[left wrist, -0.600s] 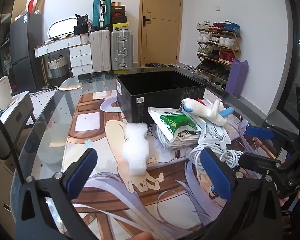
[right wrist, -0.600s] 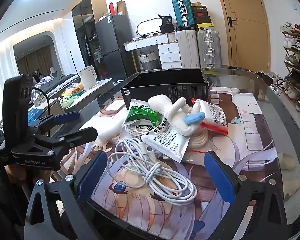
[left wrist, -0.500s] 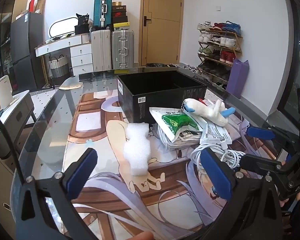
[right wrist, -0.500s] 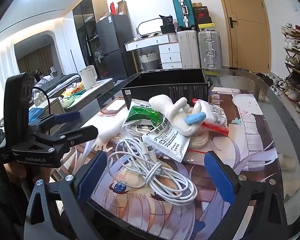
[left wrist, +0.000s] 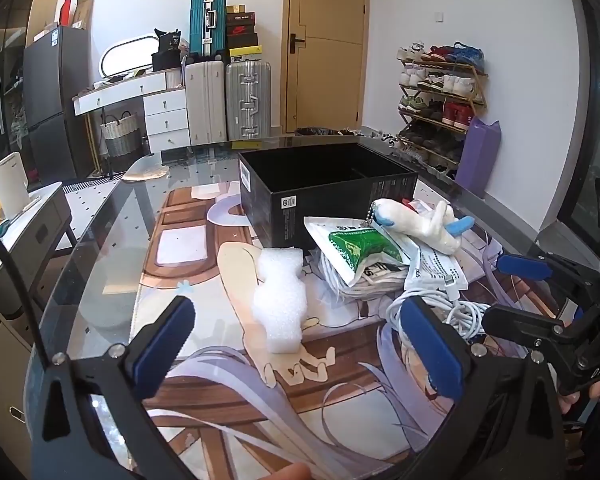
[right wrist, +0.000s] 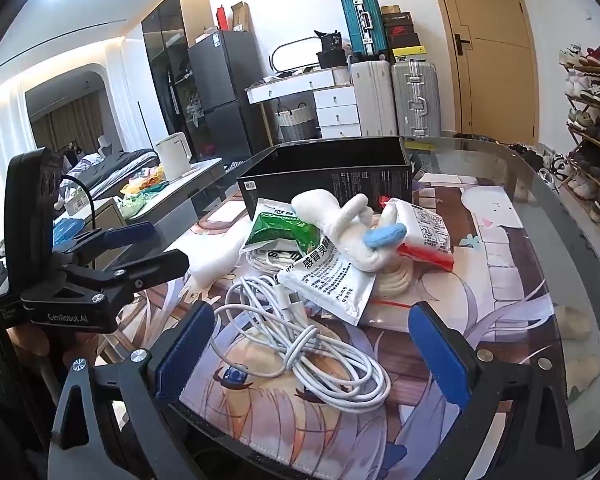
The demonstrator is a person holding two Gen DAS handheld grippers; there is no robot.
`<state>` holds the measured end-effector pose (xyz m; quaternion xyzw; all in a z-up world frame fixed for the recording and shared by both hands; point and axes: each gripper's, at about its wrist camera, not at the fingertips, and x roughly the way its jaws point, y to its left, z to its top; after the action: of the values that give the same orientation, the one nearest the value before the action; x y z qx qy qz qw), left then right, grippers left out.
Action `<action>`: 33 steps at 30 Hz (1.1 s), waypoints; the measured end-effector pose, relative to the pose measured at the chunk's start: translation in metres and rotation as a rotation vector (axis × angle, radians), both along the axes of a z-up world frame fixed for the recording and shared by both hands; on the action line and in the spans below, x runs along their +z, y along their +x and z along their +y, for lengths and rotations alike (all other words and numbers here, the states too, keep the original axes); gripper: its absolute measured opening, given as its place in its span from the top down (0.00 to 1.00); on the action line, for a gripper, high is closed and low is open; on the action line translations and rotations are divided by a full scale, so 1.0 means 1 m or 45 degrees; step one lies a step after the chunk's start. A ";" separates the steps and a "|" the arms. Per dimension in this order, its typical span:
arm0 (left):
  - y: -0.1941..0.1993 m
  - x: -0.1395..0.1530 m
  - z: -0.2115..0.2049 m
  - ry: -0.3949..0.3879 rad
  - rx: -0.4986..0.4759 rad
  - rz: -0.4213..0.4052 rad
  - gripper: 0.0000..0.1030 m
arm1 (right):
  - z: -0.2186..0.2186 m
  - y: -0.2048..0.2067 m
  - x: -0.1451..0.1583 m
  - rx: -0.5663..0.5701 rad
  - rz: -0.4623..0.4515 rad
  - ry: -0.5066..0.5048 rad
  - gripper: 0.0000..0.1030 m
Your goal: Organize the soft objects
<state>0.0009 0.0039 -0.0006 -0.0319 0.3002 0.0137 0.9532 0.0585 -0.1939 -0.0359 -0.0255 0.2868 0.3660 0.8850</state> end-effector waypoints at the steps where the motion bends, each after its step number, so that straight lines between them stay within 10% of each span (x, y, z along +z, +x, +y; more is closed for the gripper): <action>1: 0.000 0.000 0.000 0.000 0.000 -0.001 0.00 | 0.000 0.000 0.000 0.000 0.000 0.000 0.04; 33: 0.002 -0.001 0.002 -0.002 0.008 0.002 0.00 | -0.003 0.002 0.000 -0.010 0.007 -0.004 0.04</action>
<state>0.0030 0.0062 -0.0017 -0.0335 0.3009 0.0164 0.9529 0.0605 -0.1965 -0.0362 -0.0248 0.2898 0.3619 0.8857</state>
